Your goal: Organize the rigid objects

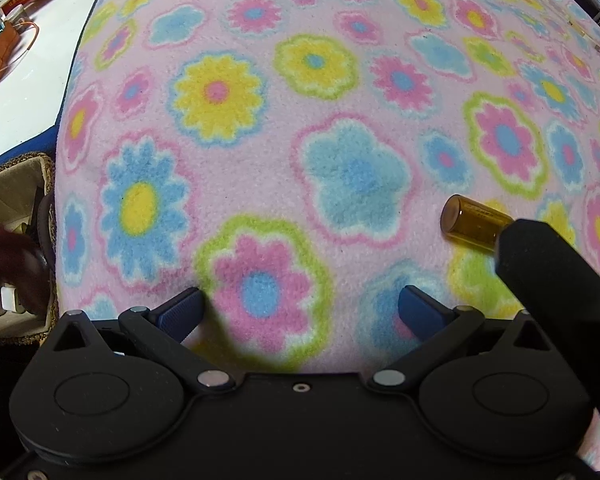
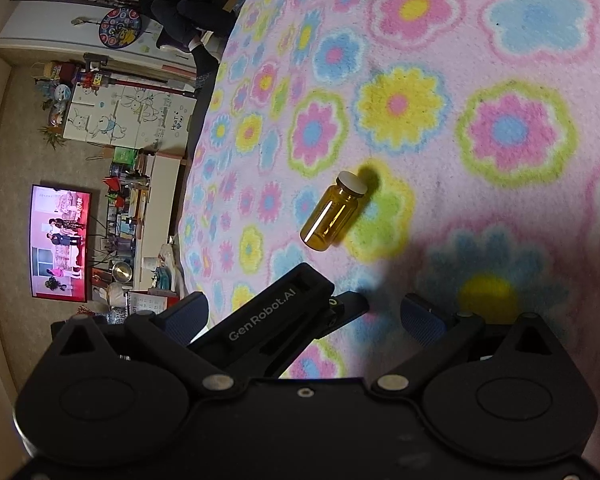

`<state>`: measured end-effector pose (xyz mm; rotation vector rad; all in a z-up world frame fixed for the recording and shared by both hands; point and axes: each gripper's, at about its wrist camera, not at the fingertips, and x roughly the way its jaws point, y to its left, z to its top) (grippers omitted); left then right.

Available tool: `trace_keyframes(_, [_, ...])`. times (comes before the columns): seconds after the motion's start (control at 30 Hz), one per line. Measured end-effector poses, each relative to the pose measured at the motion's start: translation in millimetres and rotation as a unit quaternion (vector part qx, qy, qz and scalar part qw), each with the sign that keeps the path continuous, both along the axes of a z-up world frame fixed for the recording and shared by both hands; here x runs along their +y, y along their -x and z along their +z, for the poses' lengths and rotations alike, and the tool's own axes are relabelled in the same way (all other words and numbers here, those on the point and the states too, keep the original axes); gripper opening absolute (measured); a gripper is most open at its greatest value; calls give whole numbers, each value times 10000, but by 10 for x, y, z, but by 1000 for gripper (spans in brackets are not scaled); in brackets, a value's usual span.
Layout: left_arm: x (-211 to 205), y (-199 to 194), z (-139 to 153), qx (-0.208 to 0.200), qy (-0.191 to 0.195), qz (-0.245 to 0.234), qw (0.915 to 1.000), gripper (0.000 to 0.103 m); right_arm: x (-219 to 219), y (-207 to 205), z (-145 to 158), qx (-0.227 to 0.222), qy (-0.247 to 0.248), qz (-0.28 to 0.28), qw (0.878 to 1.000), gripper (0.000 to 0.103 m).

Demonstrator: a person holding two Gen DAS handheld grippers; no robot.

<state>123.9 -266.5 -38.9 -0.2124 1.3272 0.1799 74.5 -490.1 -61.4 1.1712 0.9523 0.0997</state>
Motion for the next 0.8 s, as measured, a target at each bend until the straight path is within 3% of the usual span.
trace_keyframes(0.43, [4, 31, -9, -6, 8, -10, 10000, 100, -14, -15, -3, 7, -28, 23, 10000, 103])
trace_keyframes(0.8, [-26, 104, 8, -274, -50, 49, 9996, 100, -38, -20, 0, -41, -55, 243, 9997, 103])
